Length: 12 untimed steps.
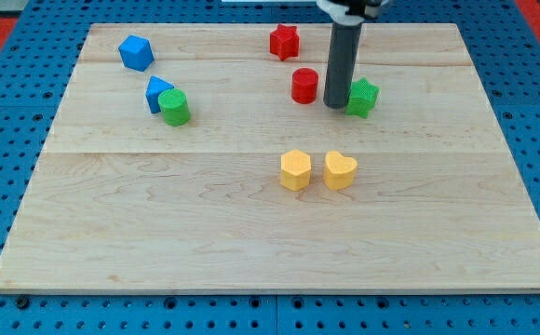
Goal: Move the green star to the right side of the red star
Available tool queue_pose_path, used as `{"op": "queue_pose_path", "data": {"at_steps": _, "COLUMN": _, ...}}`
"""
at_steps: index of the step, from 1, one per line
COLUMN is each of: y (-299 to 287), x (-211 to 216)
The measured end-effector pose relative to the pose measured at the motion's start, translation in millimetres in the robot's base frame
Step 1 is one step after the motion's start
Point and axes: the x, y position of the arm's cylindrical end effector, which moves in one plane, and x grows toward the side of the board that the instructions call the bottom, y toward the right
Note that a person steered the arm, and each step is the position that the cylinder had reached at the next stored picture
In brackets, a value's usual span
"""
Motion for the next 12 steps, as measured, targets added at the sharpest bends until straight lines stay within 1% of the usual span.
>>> {"op": "queue_pose_path", "data": {"at_steps": 1, "y": 20.0, "x": 3.3}}
{"op": "queue_pose_path", "data": {"at_steps": 2, "y": 50.9, "x": -8.5}}
{"op": "queue_pose_path", "data": {"at_steps": 3, "y": 76.3, "x": -37.9}}
{"op": "queue_pose_path", "data": {"at_steps": 4, "y": 115.2, "x": -42.7}}
{"op": "queue_pose_path", "data": {"at_steps": 5, "y": 112.7, "x": -62.3}}
{"op": "queue_pose_path", "data": {"at_steps": 6, "y": 109.6, "x": -94.1}}
{"op": "queue_pose_path", "data": {"at_steps": 7, "y": 118.2, "x": -70.8}}
{"op": "queue_pose_path", "data": {"at_steps": 8, "y": 139.1, "x": -96.8}}
{"op": "queue_pose_path", "data": {"at_steps": 9, "y": 146.0, "x": -109.8}}
{"op": "queue_pose_path", "data": {"at_steps": 10, "y": 137.8, "x": -109.8}}
{"op": "queue_pose_path", "data": {"at_steps": 11, "y": 122.6, "x": -128.2}}
{"op": "queue_pose_path", "data": {"at_steps": 12, "y": 117.2, "x": -132.1}}
